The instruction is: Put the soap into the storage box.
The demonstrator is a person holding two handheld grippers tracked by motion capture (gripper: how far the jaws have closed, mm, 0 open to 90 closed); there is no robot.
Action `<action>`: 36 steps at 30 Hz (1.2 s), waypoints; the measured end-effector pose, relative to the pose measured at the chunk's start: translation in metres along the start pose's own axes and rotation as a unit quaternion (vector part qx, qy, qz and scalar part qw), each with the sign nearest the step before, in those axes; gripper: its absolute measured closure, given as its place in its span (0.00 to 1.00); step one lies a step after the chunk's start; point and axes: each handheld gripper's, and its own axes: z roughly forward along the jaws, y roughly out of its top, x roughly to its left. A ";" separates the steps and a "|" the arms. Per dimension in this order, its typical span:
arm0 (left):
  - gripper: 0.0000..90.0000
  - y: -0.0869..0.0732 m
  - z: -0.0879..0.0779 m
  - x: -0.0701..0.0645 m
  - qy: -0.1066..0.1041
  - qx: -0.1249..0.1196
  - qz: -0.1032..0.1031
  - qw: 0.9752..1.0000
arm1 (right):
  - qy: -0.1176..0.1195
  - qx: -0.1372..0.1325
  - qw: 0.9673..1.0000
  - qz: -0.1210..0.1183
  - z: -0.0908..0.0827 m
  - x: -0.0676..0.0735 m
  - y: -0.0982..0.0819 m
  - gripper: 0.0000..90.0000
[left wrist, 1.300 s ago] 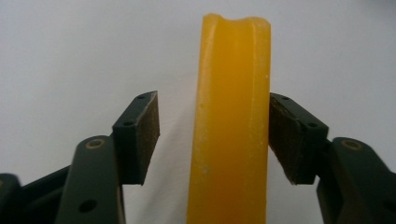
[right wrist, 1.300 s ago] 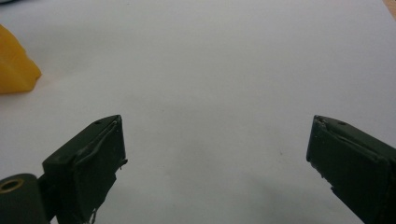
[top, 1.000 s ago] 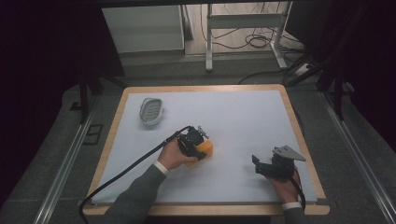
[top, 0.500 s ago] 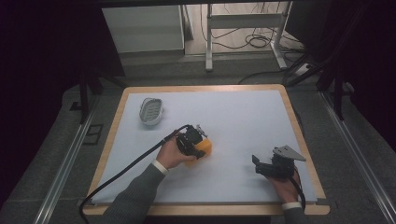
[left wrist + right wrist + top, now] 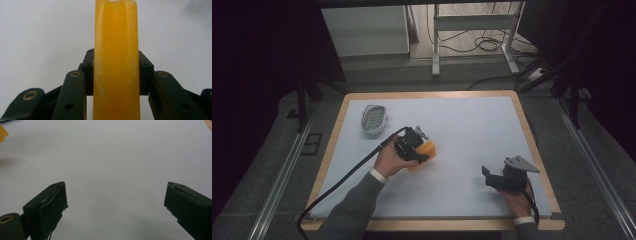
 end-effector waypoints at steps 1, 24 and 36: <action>0.68 0.000 0.000 0.000 0.000 0.000 0.000 1.000 | 0.000 0.000 1.000 0.000 0.000 0.000 0.000 0.05; 0.68 0.002 -0.013 0.012 0.012 -0.027 -0.023 0.999 | 0.000 0.000 1.000 0.000 0.000 0.000 0.000 0.05; 0.68 0.002 -0.020 0.019 0.016 -0.029 -0.027 0.999 | -0.002 -0.001 1.000 -0.001 0.000 0.000 0.000 0.05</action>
